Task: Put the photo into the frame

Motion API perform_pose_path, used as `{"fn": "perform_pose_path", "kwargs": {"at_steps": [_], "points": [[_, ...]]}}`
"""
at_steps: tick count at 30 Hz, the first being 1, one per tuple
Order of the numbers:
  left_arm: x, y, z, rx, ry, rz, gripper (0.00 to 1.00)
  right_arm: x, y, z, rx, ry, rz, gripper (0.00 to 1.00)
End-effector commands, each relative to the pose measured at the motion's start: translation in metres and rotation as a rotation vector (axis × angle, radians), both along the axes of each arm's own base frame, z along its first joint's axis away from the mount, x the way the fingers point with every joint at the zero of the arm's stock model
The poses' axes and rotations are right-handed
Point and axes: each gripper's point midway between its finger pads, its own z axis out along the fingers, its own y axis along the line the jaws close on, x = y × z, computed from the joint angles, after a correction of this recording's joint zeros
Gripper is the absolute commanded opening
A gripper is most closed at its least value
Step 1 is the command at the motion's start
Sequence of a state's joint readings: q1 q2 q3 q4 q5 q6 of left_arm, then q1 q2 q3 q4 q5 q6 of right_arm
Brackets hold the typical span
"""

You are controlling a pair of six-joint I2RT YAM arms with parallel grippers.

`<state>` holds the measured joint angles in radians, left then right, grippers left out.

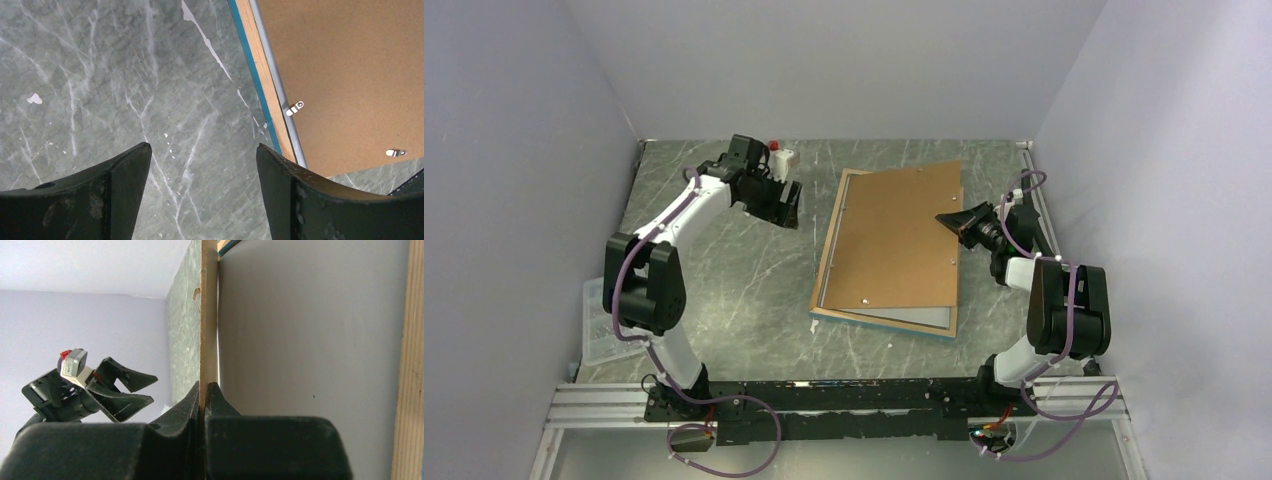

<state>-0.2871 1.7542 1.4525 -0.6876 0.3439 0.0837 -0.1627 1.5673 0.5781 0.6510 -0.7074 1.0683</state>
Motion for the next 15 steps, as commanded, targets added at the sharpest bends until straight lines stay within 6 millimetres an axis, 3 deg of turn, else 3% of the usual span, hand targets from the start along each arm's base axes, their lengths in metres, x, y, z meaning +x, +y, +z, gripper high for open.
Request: {"fn": "perform_pose_path", "kwargs": {"at_steps": [1, 15], "points": [[0.01, -0.016, 0.005, -0.04, -0.03, -0.018, 0.81, 0.012, -0.003, 0.02, -0.06, -0.109, 0.02, 0.0], [0.01, -0.052, -0.027, -0.051, 0.036, -0.078, 0.69, 0.011, -0.003, 0.009, -0.099, -0.104, 0.046, 0.0]]}}
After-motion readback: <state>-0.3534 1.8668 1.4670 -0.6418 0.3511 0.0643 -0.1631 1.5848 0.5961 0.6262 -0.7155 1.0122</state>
